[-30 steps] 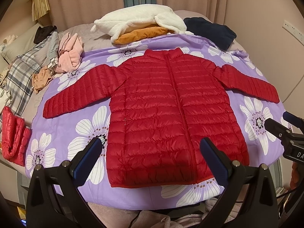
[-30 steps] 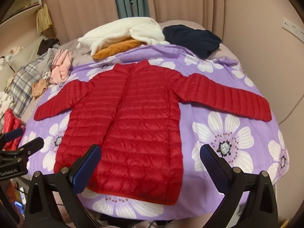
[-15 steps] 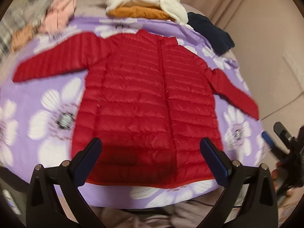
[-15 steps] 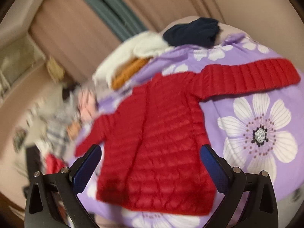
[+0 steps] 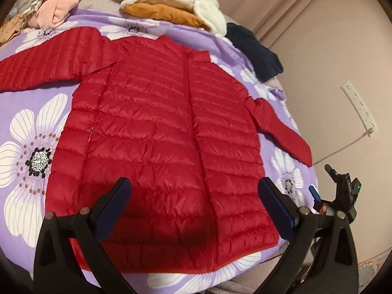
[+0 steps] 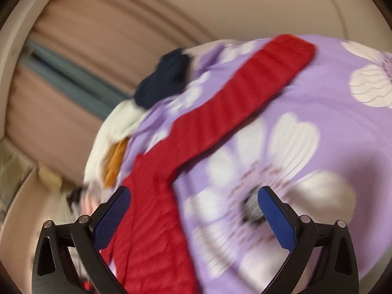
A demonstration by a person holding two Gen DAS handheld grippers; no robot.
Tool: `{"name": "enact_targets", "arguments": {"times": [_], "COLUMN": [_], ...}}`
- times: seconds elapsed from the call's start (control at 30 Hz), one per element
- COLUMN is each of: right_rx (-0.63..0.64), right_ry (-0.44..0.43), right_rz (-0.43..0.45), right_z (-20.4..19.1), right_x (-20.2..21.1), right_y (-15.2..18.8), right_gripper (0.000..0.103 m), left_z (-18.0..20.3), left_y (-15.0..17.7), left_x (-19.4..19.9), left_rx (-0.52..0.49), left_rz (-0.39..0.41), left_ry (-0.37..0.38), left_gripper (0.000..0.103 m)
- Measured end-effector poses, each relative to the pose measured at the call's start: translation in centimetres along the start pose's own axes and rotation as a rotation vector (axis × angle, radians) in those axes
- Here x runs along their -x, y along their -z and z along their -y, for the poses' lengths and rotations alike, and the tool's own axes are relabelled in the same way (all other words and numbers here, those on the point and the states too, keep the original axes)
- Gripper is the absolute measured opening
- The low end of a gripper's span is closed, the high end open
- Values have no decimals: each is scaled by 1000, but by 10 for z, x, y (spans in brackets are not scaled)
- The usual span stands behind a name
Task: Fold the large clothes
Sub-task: 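Reach the right tool to the red sleeve cuff and close on it, then lift the sleeve with the right tool, fold it across the jacket body, release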
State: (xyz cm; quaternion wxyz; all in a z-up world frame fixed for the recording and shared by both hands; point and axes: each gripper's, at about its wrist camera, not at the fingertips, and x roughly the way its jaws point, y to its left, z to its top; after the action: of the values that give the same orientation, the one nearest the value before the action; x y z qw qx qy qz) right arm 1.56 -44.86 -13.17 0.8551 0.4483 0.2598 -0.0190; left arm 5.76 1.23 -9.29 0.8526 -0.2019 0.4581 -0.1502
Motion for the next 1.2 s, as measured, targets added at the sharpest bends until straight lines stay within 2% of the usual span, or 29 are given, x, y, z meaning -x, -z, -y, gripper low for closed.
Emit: {"name": "enact_targets", "arguments": {"times": [0.17,0.3,0.47,0.67,0.73,0.8,0.83,0.9,0.97,1.07,1.2], "right_rx": [-49,-60,-112,-191,-217,-243,-263,-299,-331,-308,-113], "right_ry": [48,70,87,84,90,105,119,139,139,156,199], "right_rz": [19,45,73,163,185,182,173,165,165,169,206], "right_z": [31,44,62,77,79,85,91,101,109,107,56], "right_x": [-31,-56,-86,-93,-95,-96,-97,-96,-92,-80,-66], "right_y": [-37,-63,-86,-102,-109,-112,-113,-114,-113,-111,-119], "right_gripper": [102,102,102,102,94,67,60,32,20,14,13], "left_z": [-12,-15,-13,-9,-7,-6,-7,-9,-12,-15,-26], "left_y": [-3,-14,-25,-37,-39,-41,-41,-42,-42,-43,-42], "left_x": [-22,-38,-52,-67,-70,-71,-71,-71,-69,-65,-59], "left_rx": [47,71,75,72,69,63,63,71,73,80,119], "left_rz": [-103,-137,-137,-151,-148,-148,-148,-149,-147,-136,-130], "left_ry": [-2,26,16,19,19,12,9,3,-14,-24,-33], "left_gripper": [103,103,103,103,103,103,103,103,103,103,103]}}
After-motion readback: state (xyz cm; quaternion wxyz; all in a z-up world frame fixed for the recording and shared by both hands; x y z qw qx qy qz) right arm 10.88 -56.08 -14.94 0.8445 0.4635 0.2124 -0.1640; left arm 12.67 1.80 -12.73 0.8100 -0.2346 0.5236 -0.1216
